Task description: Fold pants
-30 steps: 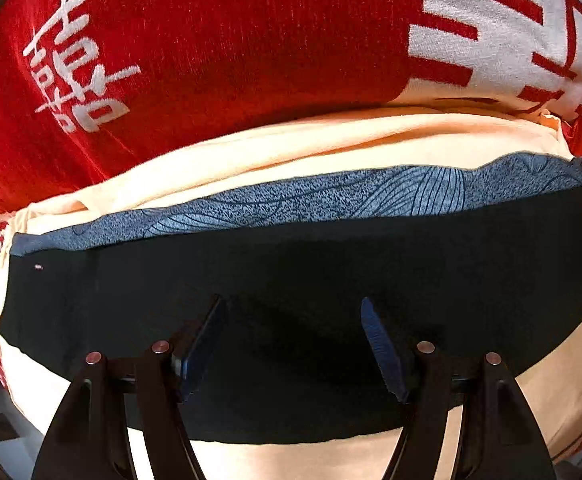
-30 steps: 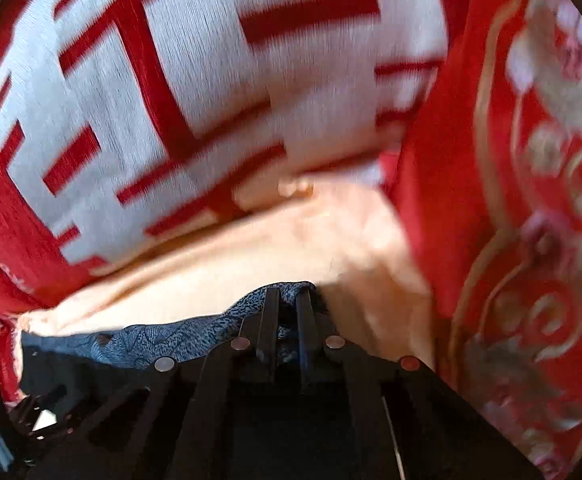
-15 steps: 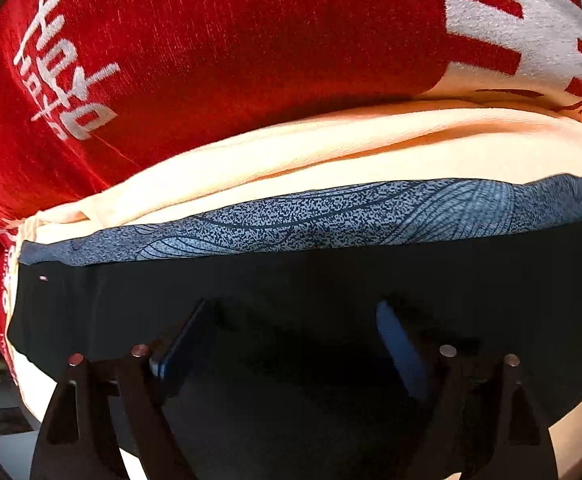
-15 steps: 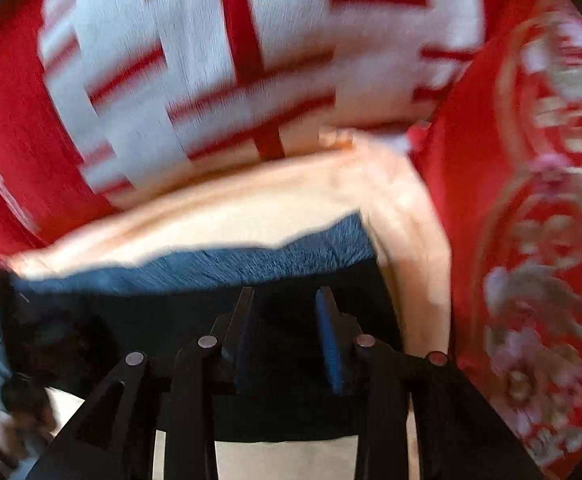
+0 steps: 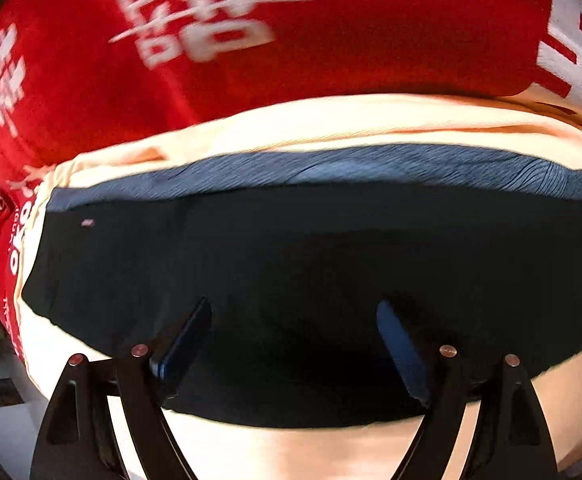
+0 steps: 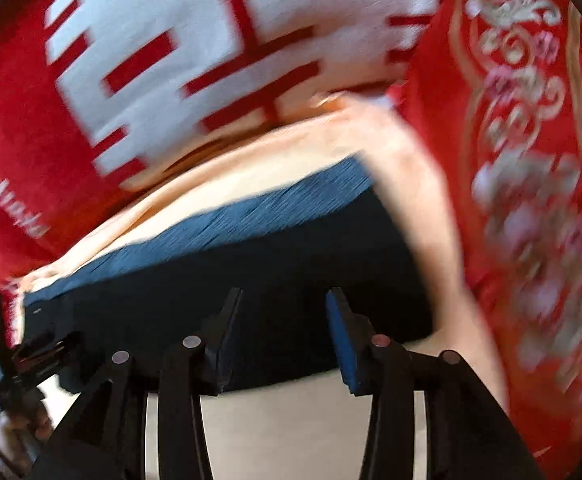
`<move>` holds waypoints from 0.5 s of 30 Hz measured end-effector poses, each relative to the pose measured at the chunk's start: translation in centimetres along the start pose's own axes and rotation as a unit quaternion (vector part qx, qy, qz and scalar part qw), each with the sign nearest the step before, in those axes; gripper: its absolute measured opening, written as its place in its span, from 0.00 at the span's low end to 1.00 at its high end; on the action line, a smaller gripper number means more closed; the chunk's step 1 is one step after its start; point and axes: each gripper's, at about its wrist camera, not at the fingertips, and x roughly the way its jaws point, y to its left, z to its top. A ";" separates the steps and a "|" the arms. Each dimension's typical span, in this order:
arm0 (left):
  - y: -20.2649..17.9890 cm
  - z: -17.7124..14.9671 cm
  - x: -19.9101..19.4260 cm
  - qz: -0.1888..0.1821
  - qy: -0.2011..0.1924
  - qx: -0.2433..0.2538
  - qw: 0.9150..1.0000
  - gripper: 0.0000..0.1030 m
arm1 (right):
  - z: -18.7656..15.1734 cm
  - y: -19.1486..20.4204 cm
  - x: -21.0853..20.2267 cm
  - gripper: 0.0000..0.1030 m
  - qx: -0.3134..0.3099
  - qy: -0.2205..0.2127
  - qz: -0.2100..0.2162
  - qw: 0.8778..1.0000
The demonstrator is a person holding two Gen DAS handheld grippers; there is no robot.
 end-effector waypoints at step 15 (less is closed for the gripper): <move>16.8 -4.6 1.4 -0.039 0.012 -0.016 0.999 0.84 | -14.5 23.7 8.5 0.44 0.007 0.116 0.191 0.975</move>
